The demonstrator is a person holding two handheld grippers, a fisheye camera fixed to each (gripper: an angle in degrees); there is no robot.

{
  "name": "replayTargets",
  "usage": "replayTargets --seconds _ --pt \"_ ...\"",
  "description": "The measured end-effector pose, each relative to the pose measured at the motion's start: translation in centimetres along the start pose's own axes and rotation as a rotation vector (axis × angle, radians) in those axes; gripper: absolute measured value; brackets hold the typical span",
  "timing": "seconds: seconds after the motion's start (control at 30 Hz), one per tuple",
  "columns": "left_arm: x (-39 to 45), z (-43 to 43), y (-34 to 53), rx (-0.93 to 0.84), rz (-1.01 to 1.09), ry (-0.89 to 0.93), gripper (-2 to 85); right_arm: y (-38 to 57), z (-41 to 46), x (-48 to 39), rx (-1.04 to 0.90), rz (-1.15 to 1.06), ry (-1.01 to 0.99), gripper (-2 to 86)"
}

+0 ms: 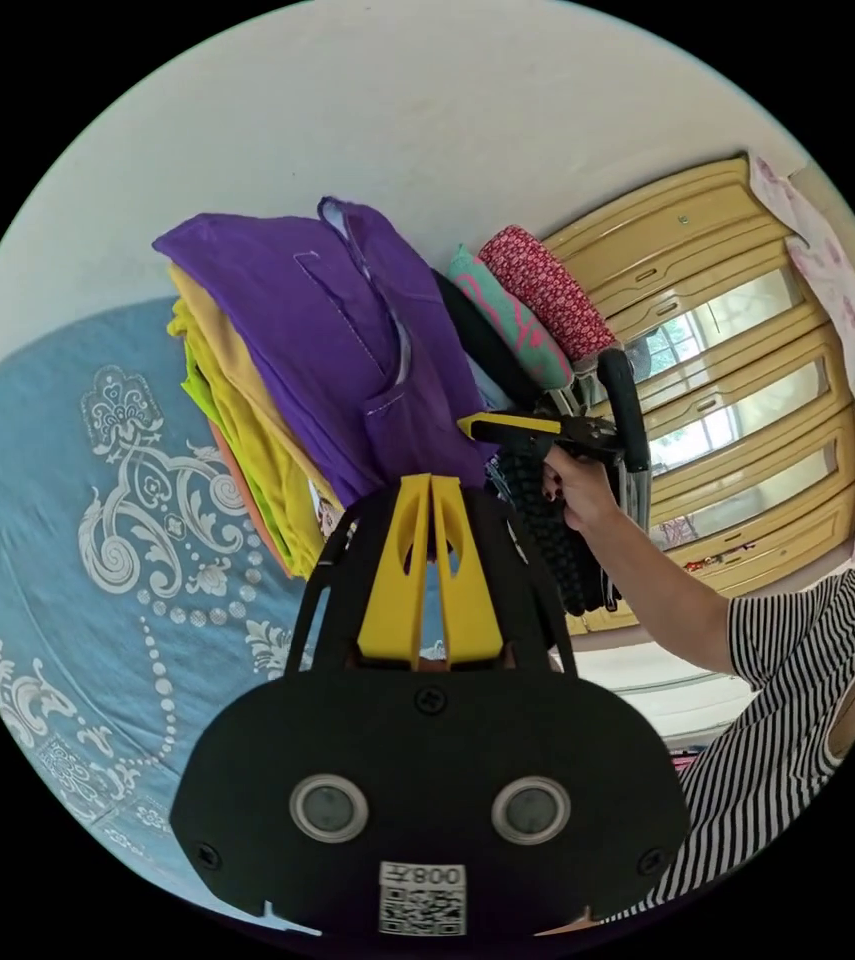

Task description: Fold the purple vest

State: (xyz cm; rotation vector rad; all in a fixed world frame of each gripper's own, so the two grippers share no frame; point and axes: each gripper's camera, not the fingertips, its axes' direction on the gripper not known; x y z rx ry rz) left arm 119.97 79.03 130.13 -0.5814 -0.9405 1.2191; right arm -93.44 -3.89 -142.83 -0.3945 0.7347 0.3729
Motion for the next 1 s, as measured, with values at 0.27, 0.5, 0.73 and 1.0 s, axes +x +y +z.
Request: replayTargets --seconds 0.27,0.5,0.73,1.0 --pt "1.2 1.0 2.7 -0.043 0.023 -0.068 0.0 3.4 -0.2 3.5 0.070 0.245 -0.129 0.1" --pt "2.5 -0.3 11.3 -0.138 0.069 -0.167 0.1 9.5 -3.8 0.7 0.251 0.310 -0.141 0.0" --pt "2.6 4.3 26.8 -0.587 0.144 -0.365 0.1 17.3 3.1 -10.7 -0.050 0.206 -0.263 0.0" --pt "2.0 6.9 37.5 -0.632 0.192 -0.394 0.1 24.3 11.8 -25.0 -0.353 0.016 -0.273 0.1"
